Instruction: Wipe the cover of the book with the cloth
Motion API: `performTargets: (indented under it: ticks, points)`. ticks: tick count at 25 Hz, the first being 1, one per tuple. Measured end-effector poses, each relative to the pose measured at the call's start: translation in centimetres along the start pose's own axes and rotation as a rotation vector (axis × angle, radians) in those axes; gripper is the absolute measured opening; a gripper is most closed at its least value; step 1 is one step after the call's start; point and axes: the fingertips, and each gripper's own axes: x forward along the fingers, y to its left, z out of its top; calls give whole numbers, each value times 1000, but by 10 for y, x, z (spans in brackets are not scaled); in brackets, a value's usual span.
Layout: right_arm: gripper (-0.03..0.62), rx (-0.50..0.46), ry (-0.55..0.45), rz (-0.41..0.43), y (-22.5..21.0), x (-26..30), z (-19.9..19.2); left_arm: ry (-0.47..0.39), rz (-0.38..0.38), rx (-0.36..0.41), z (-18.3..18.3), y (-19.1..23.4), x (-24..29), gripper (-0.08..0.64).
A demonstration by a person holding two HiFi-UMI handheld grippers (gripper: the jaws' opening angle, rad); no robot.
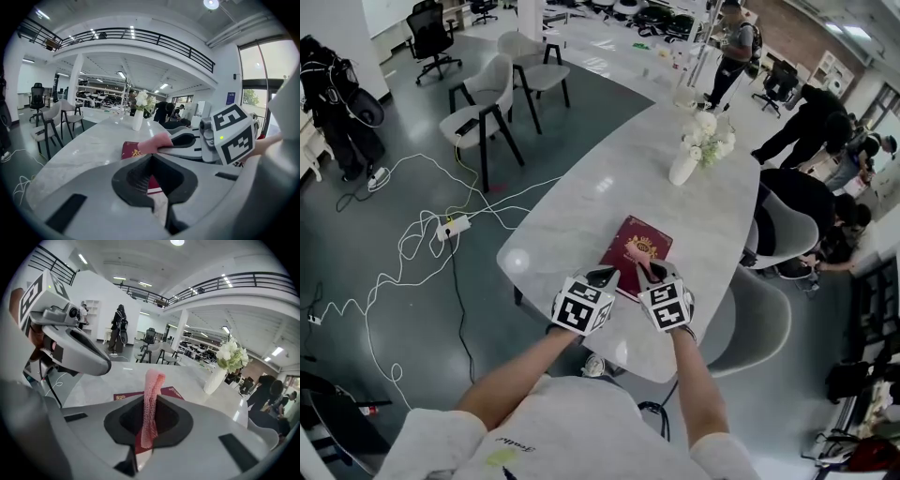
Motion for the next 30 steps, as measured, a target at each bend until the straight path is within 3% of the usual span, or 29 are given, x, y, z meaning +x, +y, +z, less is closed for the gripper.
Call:
performTargets:
  ticks: [15, 30]
  points:
    - [17, -20, -13, 2, -48, 50, 11, 16, 65, -38, 2, 33, 19, 6]
    - [17, 14, 32, -2, -71, 96, -14, 48, 77, -58, -6, 44, 37, 6]
